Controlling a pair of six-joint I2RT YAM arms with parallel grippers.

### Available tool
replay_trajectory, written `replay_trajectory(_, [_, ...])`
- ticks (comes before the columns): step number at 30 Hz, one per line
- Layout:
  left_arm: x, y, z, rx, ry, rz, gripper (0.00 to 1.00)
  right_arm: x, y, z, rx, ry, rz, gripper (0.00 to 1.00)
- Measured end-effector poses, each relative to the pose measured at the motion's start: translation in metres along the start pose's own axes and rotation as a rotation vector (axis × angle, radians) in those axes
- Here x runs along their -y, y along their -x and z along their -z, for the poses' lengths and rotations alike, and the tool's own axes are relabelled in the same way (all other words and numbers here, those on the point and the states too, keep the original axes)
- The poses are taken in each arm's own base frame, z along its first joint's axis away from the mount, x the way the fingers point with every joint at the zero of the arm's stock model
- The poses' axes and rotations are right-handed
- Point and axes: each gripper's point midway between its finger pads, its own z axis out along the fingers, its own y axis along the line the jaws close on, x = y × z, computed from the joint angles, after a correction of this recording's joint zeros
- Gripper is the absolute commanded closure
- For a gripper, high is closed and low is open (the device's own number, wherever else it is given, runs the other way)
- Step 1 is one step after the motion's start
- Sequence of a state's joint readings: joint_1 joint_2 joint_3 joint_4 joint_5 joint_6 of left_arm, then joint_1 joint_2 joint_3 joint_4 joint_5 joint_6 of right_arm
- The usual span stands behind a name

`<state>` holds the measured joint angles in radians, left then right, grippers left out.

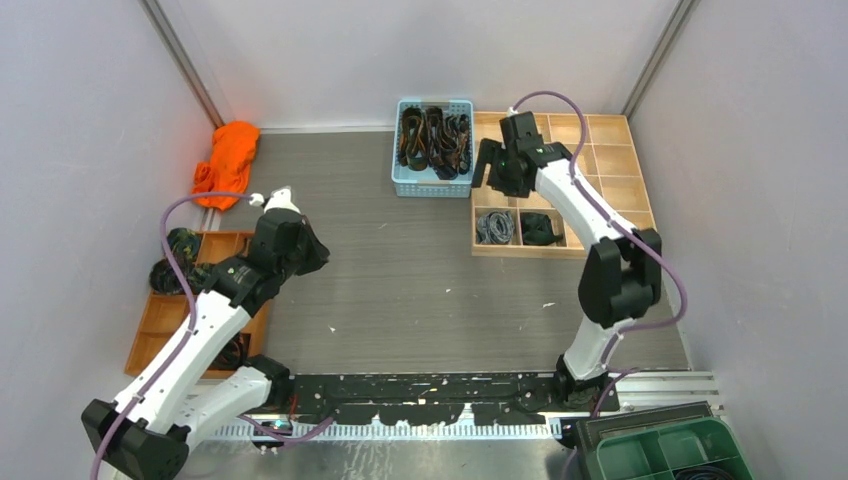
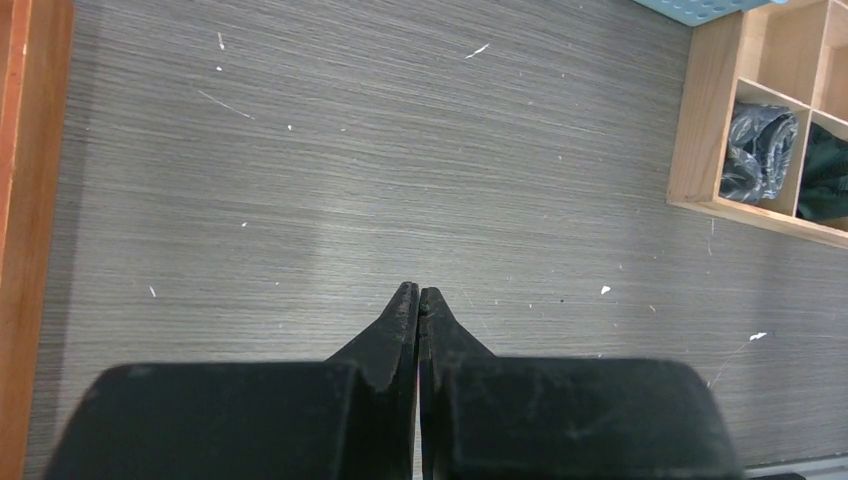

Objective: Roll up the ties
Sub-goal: Move the bin to the center of the board.

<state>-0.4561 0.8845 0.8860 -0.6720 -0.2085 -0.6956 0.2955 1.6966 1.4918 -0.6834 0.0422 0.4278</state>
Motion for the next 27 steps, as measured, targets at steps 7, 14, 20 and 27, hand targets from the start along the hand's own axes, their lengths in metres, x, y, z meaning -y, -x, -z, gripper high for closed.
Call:
replay_trajectory(7, [0.002,-0.001,-0.021,-0.021,0.02,-0.015,0.99,-0.035,0.035,-0.045,0.002,0.075,-0.016,0.26])
replay_trajectory(14, [0.037,0.036,-0.102,-0.08,0.05,-0.008,0.8,-0.036,0.044,-0.06,0.017,0.058,-0.019,0.13])
replay_trajectory(20, [0.102,0.096,-0.199,-0.052,-0.018,-0.02,0.76,-0.024,0.04,-0.058,0.044,0.046,-0.032,0.18])
replay_trajectory(27, [0.152,0.122,-0.279,-0.044,-0.074,-0.048,0.72,0.002,0.034,-0.063,0.038,0.044,-0.09,0.21])
